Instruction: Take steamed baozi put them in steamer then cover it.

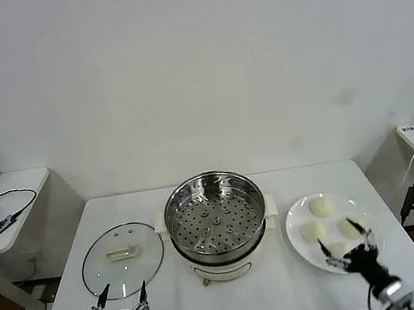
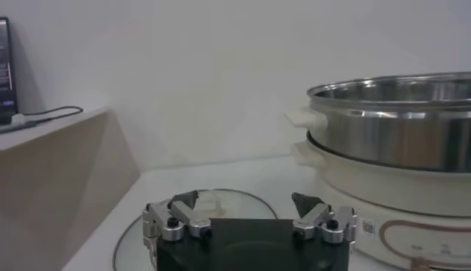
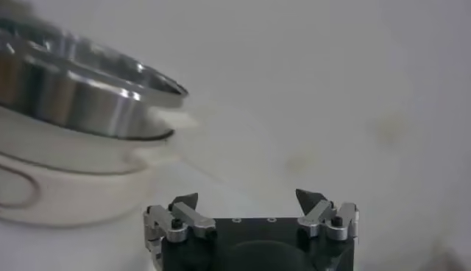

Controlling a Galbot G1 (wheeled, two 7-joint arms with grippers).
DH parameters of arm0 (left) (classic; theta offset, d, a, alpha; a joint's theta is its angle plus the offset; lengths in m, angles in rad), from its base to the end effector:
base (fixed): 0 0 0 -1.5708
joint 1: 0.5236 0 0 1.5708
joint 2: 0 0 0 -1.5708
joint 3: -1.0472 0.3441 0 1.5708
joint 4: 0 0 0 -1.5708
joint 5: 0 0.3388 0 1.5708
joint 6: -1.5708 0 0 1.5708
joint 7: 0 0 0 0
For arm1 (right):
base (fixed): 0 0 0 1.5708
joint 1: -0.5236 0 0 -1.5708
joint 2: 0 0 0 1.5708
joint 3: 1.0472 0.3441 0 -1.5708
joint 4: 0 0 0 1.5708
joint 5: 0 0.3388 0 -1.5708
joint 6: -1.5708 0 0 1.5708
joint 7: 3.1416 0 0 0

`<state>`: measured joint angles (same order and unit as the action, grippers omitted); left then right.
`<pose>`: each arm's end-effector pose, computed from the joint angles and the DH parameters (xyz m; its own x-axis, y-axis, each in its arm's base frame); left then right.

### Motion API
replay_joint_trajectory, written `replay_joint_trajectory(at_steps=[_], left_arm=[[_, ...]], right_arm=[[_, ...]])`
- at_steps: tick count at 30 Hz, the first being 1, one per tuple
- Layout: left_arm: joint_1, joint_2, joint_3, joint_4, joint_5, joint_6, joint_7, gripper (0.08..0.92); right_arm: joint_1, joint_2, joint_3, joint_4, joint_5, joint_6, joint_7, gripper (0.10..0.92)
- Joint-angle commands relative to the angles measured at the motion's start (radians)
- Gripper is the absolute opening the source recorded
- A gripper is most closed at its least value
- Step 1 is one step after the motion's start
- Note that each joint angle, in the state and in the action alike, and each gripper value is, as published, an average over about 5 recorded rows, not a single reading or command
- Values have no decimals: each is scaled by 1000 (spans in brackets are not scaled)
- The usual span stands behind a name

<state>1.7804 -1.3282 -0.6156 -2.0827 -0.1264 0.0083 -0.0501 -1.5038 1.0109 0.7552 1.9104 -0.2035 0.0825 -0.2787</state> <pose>0.1072 0.0691 -0.3205 -0.9765 -0.0108 0.2153 0.0174 0.9915 0.1288 0.2099 -0.1849 -0.2780 -0.9517 -0.2416 0.1893 -0.3037 0.6521 -0.6947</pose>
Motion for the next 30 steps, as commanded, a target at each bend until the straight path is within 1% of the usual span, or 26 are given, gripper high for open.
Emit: replay_joint_trajectory(at_steps=[1, 5, 8, 14, 17, 21, 25, 30], left_arm=[[-3, 4, -4, -5, 2, 7, 0, 823], [-5, 7, -8, -9, 9, 12, -1, 823], [-6, 5, -8, -9, 15, 12, -1, 823], [-1, 5, -11, -11, 23, 10, -1, 823], [0, 5, -15, -11, 24, 9, 0, 823], [-1, 5, -17, -11, 24, 9, 1, 823], [-2, 7, -22, -12, 22, 10, 0, 823], [-1, 8, -30, -12, 21, 9, 1, 823]], right_arm=[[259, -311, -59, -141, -190, -38, -151, 823], [399, -452, -214, -216, -186, -46, -272, 823], [529, -531, -355, -267, -153, -65, -364, 823], [822, -610, -673, -368, -83, -109, -548, 823], [958, -612, -832, -424, -74, -107, -628, 823], [1125, -584, -1034, -501, -60, -101, -698, 823], [1286, -526, -1199, -588, -36, -100, -751, 823], [1400, -427, -1326, -691, -40, -102, -779, 823]])
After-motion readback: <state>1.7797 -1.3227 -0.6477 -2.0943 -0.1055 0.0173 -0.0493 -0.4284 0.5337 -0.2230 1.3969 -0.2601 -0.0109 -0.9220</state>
